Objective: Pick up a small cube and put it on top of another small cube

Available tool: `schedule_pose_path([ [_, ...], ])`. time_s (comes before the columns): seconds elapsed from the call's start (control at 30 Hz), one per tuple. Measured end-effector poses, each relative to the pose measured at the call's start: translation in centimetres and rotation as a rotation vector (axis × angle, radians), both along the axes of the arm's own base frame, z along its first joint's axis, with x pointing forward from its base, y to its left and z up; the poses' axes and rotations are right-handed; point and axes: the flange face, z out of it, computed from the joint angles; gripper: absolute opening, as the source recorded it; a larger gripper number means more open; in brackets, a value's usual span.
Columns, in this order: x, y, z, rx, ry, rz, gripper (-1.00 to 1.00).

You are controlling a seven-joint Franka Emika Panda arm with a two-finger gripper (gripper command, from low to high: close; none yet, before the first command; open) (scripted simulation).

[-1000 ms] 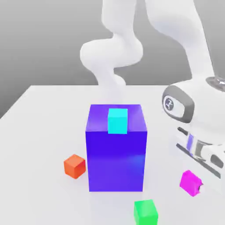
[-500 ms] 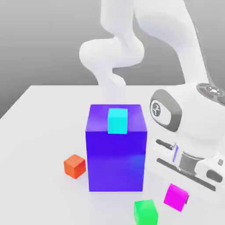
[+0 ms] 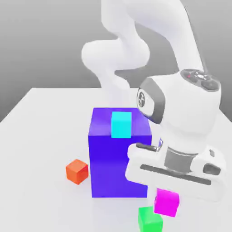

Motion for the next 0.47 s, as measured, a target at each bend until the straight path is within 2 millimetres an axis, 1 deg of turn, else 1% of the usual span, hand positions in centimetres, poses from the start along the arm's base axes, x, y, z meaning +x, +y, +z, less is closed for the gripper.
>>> schedule_pose_path([
  [0.1, -1.6, -2.0, 0.5, 0.056, 0.016, 0.036, -1.0],
  [0.13, -1.8, -2.3, 0.2, 0.068, 0.017, 0.042, -1.0],
  [0.23, -2.0, -2.5, -1.9, 0.077, 0.015, 0.05, -1.0],
  [0.33, -2.1, -2.6, -4.9, 0.079, 0.018, 0.049, -1.0],
  [0.37, -2.1, -2.7, -5.6, 0.079, 0.019, 0.048, 1.0],
  [0.47, -2.1, -2.7, -5.6, 0.079, 0.019, 0.048, 1.0],
])
